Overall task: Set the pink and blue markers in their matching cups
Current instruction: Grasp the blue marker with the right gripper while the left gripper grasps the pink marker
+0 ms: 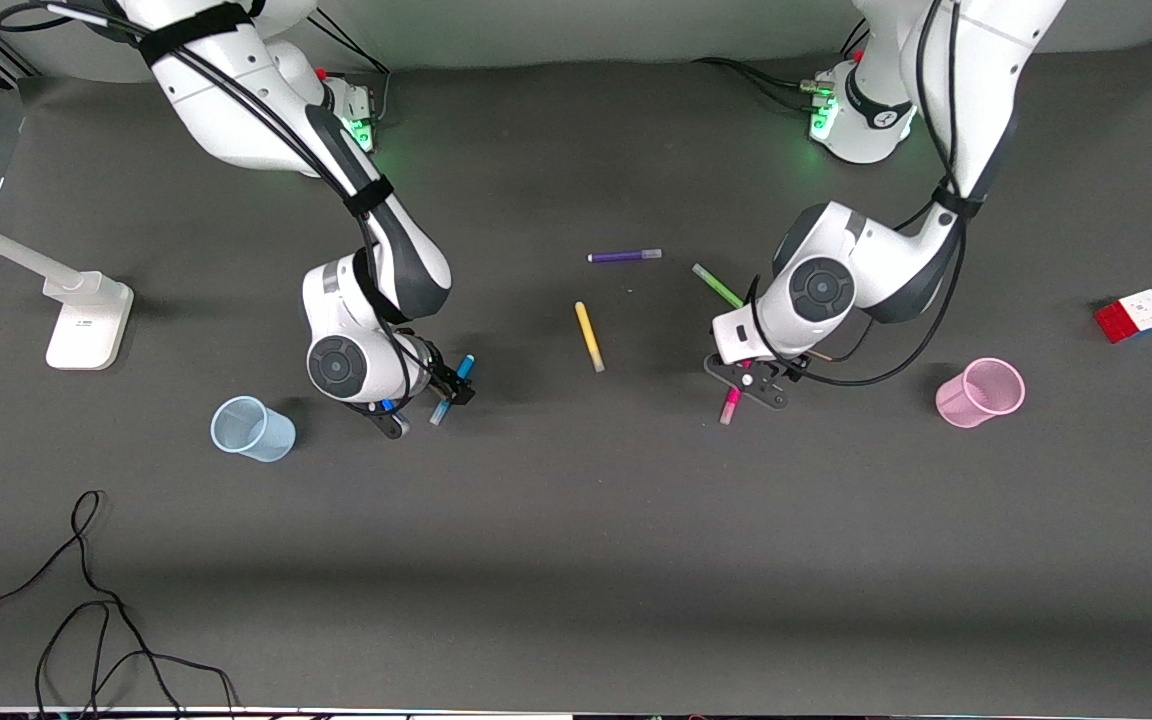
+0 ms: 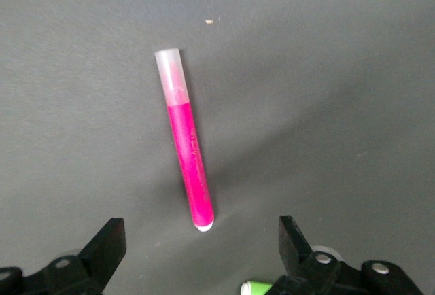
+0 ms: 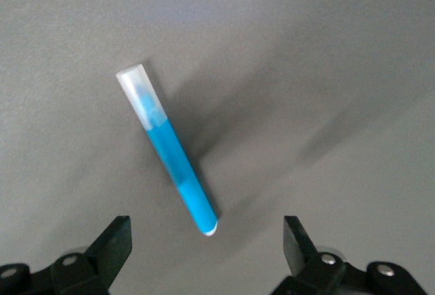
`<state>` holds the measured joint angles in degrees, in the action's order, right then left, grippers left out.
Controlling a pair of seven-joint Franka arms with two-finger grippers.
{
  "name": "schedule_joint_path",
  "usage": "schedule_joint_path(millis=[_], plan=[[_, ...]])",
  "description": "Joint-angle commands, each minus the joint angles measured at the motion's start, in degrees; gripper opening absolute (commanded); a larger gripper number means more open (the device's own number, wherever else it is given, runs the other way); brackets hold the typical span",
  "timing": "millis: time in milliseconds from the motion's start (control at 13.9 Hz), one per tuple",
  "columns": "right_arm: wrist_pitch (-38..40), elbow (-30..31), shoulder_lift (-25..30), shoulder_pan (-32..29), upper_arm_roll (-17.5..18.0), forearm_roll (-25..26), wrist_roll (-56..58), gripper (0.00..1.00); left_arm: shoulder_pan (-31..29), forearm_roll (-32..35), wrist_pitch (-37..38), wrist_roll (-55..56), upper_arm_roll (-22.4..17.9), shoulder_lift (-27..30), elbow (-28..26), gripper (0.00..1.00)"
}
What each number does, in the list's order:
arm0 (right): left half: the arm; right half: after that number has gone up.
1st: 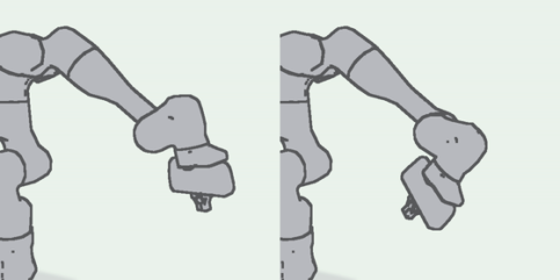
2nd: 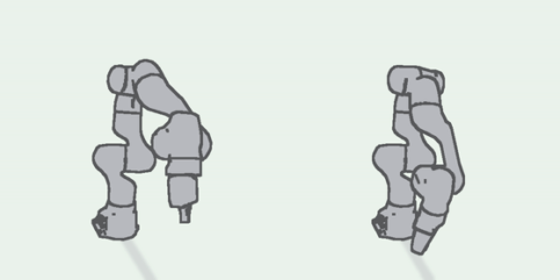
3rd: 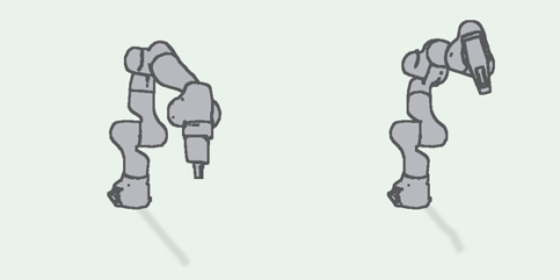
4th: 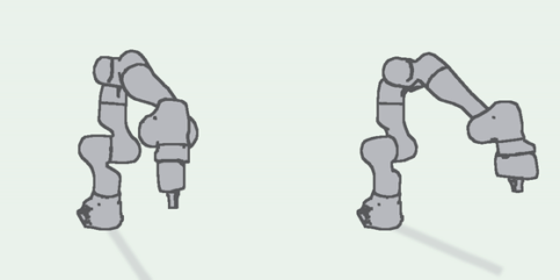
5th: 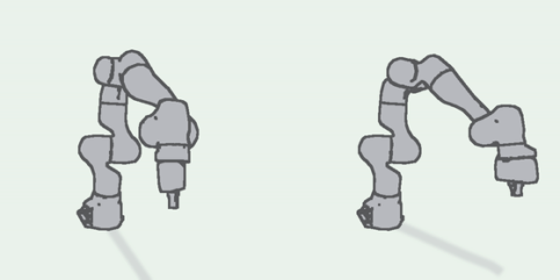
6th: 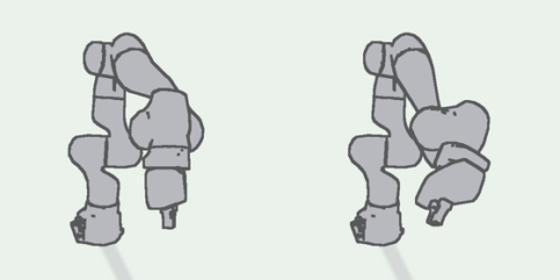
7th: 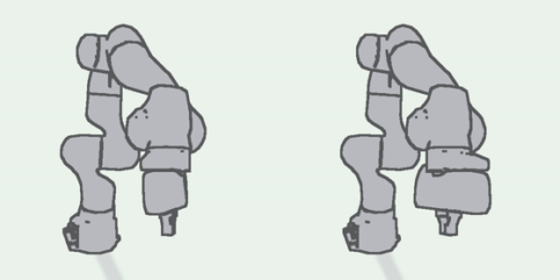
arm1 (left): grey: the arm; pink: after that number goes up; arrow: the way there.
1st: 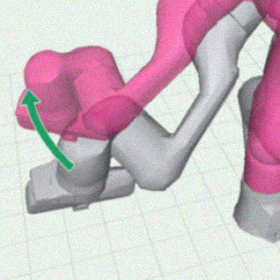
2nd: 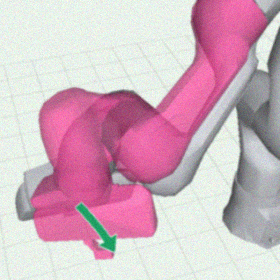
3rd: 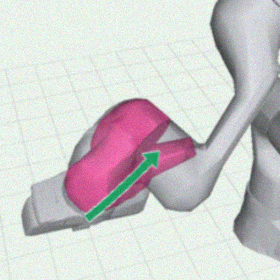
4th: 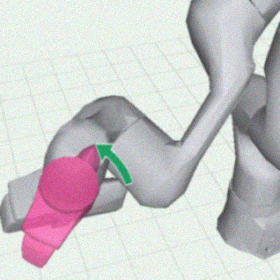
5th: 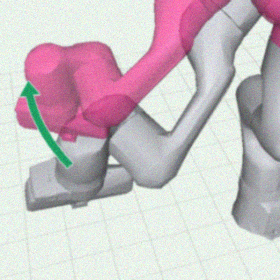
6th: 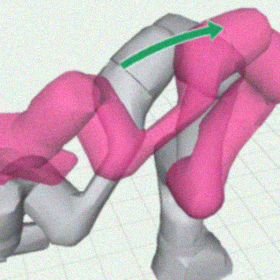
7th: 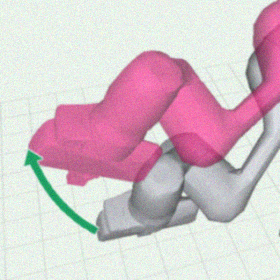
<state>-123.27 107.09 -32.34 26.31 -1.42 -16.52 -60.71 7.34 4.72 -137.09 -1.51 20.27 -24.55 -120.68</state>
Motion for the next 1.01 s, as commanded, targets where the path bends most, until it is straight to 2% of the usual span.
schedule_joint_path(millis=[0, 216, 359, 431, 575, 791, 935], plan=[[-3.0, -0.1, -2.2, 2.5, -0.7, -1.1, -1.1, 0.98, 0.8, 2.3, -2.0, 1.9, -0.8, -2.5, 0.5, 1.0], [-3.6, 0.0, -2.9, 4.0, -0.7, -1.1, -1.0, 0.9, 0.9, 2.9, -4.8, 4.3, -0.9, -4.7, 0.5, 1.0], [-3.7, 0.0, -3.3, 3.9, -0.7, -0.9, -0.4, 0.81, 1.0, 3.3, -4.8, 5.3, -1.0, -4.7, 0.5, 1.0], [-3.7, 0.0, -3.4, 3.9, -0.8, -0.5, -0.2, 0.73, 1.0, 3.3, -4.8, 5.3, -1.0, -5.1, 0.6, 0.99], [-3.7, 0.0, -3.4, 3.7, -0.8, -0.5, -0.1, 0.62, 0.9, 3.3, -4.6, 5.3, -1.0, -5.1, 0.6, 0.82], [-3.7, -0.1, -3.4, 3.4, -0.8, -0.5, -0.1, 0.55, 0.7, 3.3, -3.8, 6.2, -1.0, -4.8, 0.6, 0.48], [-3.7, -0.1, -3.4, 3.3, -0.8, -0.5, -0.1, 0.51, 0.7, 3.3, -3.4, 6.3, -0.9, -4.7, 0.8, 0.28]])
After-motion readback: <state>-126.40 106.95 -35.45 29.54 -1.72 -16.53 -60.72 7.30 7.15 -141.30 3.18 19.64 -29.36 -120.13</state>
